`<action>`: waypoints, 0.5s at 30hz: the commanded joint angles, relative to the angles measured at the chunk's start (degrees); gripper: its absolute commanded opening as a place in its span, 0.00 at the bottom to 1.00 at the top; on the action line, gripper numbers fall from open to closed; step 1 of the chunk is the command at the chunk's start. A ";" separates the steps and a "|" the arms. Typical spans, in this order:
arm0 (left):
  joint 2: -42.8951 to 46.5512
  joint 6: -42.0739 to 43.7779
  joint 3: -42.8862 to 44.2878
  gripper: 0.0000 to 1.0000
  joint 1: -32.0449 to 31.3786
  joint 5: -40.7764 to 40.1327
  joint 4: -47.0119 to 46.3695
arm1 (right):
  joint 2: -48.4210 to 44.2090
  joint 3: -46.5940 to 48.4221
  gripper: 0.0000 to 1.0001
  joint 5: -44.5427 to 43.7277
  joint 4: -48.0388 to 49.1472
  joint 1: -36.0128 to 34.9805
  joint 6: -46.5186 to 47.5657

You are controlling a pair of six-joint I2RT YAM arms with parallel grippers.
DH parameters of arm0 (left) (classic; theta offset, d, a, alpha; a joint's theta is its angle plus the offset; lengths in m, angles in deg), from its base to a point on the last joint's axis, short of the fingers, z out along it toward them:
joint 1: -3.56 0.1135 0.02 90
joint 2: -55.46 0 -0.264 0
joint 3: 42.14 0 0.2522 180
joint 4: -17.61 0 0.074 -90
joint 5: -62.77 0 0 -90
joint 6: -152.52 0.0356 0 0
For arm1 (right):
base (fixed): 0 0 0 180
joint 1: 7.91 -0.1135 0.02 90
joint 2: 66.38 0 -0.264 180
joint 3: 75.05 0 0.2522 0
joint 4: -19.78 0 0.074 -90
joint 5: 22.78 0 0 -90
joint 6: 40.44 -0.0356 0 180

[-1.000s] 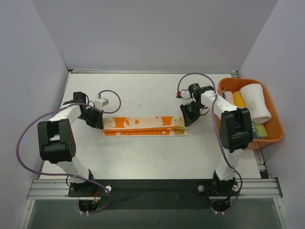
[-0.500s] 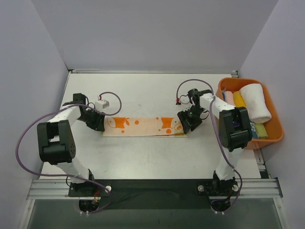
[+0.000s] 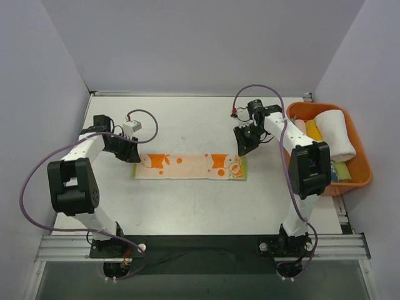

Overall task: Roll the towels
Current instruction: Fold the towel

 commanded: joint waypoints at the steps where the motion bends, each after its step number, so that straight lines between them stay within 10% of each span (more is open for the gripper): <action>1: -5.11 -8.34 4.06 0.38 -0.17 2.30 -7.29 | 6.51 2.18 0.16 -2.10 0.32 -0.75 -5.02; 15: -15.85 -16.96 3.54 0.12 0.70 -10.87 -13.99 | 18.75 9.56 0.09 -15.28 0.76 0.22 -6.35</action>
